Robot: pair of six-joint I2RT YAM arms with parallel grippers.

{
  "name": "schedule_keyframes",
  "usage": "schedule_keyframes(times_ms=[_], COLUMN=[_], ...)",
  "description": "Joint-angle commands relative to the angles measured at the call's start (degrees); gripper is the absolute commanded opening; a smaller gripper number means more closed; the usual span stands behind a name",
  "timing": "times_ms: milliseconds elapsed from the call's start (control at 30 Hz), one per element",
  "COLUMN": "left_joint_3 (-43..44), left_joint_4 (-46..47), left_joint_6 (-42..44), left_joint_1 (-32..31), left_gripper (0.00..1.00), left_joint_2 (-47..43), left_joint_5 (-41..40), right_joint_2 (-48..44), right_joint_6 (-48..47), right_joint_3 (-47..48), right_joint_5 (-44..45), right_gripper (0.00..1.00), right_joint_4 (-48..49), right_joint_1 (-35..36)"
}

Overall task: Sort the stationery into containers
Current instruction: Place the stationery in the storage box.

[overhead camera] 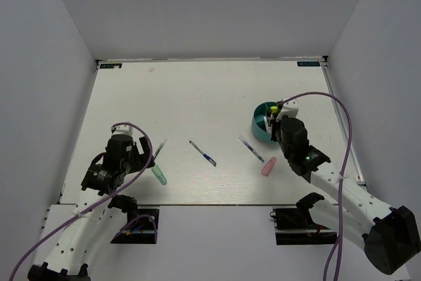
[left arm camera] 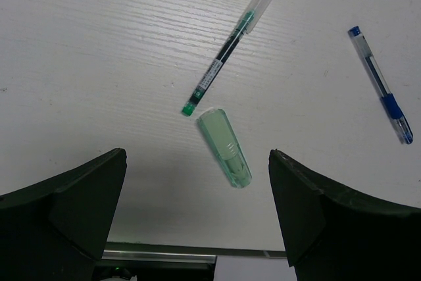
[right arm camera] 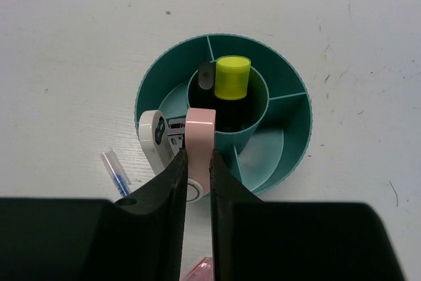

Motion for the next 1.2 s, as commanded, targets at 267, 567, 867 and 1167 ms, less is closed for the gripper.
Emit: schedule_keyframes(times_ms=[267, 567, 867, 1167], left_joint_3=[-0.2, -0.2, -0.2, -0.2], left_joint_4=[0.7, 0.7, 0.7, 0.8], left_joint_6=[0.7, 0.7, 0.7, 0.7], left_joint_1=[0.2, 0.2, 0.1, 0.1], left_gripper=[1.0, 1.0, 1.0, 1.0], left_joint_2=[0.5, 0.2, 0.1, 0.2], left_joint_5=[0.6, 0.7, 0.8, 0.8], right_joint_2=[-0.1, 0.2, 0.7, 1.1], right_joint_6=[-0.8, -2.2, -5.2, -7.4], right_joint_3=[-2.9, -6.7, -10.6, -13.8], right_joint_5=[2.3, 2.2, 2.7, 2.0], right_gripper=[0.0, 0.0, 0.0, 0.0], right_joint_4=[14.1, 19.5, 29.0, 35.3], right_joint_1=[-0.3, -0.4, -0.3, -0.2])
